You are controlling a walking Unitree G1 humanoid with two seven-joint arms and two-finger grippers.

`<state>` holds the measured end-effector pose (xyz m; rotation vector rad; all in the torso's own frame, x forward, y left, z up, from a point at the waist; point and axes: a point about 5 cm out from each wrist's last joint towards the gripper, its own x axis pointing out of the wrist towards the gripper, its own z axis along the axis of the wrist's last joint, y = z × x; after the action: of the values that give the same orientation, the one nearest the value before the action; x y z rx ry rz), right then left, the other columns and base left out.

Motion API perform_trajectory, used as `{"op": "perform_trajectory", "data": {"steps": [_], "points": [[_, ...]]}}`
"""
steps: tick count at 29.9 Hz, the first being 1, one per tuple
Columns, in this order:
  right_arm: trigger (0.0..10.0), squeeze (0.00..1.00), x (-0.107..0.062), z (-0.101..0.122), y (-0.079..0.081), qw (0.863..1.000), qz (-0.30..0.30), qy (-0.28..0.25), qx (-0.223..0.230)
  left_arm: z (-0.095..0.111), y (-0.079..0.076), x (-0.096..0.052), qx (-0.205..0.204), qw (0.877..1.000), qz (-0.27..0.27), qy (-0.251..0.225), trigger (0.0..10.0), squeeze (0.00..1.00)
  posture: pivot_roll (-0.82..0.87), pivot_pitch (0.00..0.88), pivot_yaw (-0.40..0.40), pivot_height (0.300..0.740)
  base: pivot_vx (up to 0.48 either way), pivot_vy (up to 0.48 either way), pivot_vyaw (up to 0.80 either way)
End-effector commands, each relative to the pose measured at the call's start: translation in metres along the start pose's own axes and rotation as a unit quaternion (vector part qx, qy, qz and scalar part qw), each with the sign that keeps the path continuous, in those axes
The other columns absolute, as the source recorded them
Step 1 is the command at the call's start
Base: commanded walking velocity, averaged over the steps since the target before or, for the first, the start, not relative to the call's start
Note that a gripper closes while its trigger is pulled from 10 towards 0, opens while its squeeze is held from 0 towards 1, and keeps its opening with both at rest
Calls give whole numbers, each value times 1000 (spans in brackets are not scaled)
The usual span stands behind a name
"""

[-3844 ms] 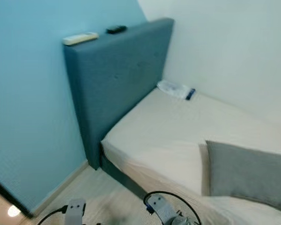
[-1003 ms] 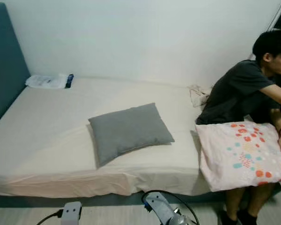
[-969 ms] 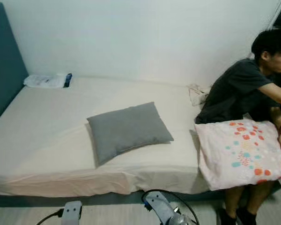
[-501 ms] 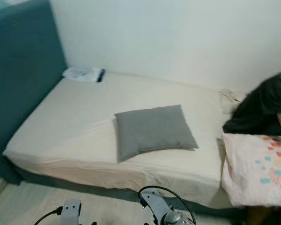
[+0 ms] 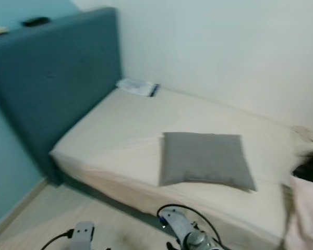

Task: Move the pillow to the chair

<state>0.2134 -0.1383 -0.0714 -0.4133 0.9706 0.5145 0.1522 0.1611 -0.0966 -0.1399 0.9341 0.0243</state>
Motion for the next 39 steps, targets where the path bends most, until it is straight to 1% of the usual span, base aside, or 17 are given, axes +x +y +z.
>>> {"op": "perform_trajectory", "data": {"steps": [1,5,11,21,26,30,39], "points": [[10000,0,-1,-1,-4,1000,-14,8,2,-7,-4,-1,10,1000,-13,17,10000,0,88,18,-137,740,0,-281,0],[10000,0,0,-3,-2,1000,-14,15,-7,-7,-5,-1,22,999,-19,17,10000,0,91,19,-139,740,0,-466,0],[10000,0,0,-5,-1,1000,-17,21,-13,-9,-5,-1,16,1000,-17,19,10000,0,96,20,-139,740,0,-471,0],[10000,0,1,-3,2,1000,-14,23,-17,-9,2,-3,-17,1000,5,11,10000,0,118,30,-152,740,0,0,0],[10000,0,1,0,1,1000,-17,19,-14,0,12,-2,-47,998,25,-16,10000,0,125,31,-155,740,0,0,0],[10000,0,1,0,2,1000,-17,16,-7,4,15,-2,-50,998,29,-29,10000,0,126,30,-155,740,0,0,0],[10000,0,1,1,2,1000,-20,15,-3,9,15,-2,-48,998,24,-42,10000,0,123,37,-151,740,382,0,0]]}}
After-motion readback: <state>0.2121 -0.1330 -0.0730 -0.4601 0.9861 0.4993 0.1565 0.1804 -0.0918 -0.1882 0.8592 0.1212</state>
